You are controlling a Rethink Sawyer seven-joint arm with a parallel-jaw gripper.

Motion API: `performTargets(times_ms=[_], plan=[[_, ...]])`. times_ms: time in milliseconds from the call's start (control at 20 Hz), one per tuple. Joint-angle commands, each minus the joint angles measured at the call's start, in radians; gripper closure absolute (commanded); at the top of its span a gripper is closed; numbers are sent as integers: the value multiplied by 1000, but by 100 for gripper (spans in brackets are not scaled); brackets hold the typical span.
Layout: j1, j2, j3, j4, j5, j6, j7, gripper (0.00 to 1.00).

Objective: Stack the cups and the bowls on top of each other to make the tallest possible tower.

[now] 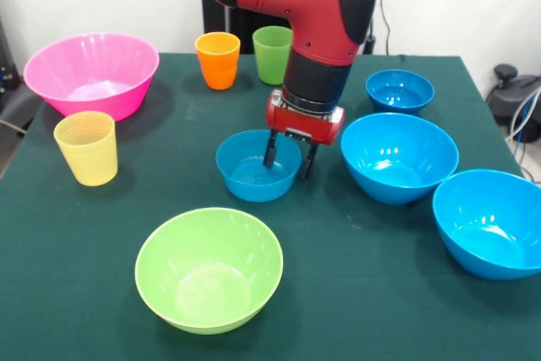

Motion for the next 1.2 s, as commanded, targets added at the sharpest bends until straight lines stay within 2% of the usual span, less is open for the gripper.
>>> performTargets(times_ms=[50,200,550,850,1050,1200], plan=[[28,7,88,107,49,60,178,0],[-8,-40,134,129,54,95,149,0],[-17,-131,161,144,68,188,111,0],[20,-201,131,154,76,251,120,0],[34,-208,115,155,65,215,130,0],[41,-219,110,163,77,238,143,0]])
